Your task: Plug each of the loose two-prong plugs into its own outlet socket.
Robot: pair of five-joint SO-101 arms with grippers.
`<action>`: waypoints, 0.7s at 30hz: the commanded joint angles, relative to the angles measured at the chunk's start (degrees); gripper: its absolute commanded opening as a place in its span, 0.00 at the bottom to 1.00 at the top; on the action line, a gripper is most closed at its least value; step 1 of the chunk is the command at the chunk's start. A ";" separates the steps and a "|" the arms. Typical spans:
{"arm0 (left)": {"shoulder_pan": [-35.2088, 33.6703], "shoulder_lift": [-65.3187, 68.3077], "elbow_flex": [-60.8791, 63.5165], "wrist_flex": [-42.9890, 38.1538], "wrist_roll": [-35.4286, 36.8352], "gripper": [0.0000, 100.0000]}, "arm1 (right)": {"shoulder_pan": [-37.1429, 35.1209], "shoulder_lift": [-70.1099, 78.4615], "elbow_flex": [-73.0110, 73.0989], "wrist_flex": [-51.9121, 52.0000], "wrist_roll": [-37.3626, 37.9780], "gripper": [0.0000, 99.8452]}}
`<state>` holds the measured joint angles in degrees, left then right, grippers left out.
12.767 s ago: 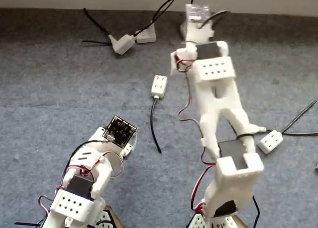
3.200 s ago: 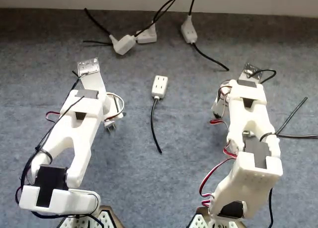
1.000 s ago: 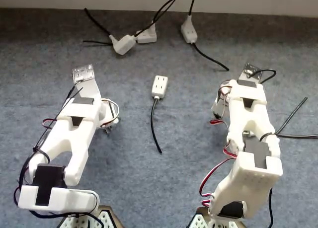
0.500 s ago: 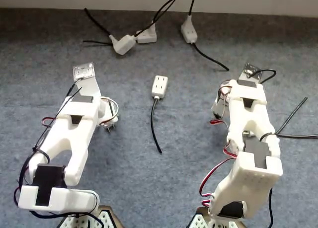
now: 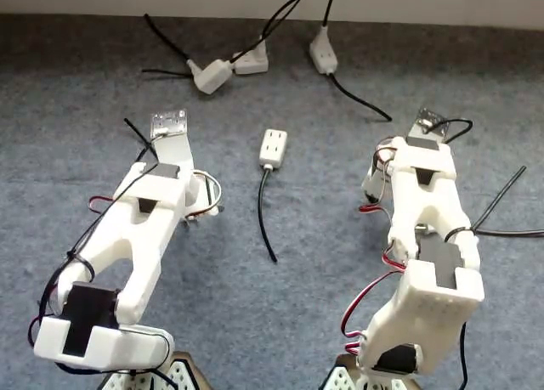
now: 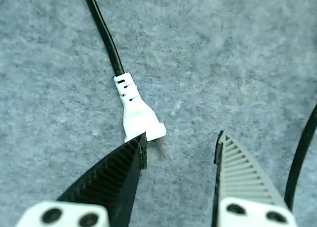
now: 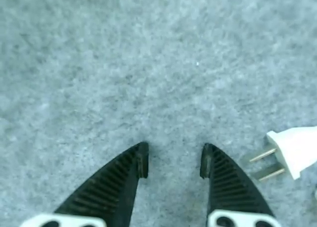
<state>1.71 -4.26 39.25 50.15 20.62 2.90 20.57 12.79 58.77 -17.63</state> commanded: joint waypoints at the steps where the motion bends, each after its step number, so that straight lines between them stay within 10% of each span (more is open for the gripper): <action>1: -4.00 3.74 -1.36 -2.73 -0.26 0.23 | -0.57 0.40 -0.40 -1.45 -0.44 0.18; 21: -10.95 32.40 -31.96 27.52 -0.70 0.23 | -0.57 0.40 -0.40 -1.63 -0.44 0.18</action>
<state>-6.81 25.45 10.15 75.82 20.35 3.08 20.57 12.79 58.51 -17.63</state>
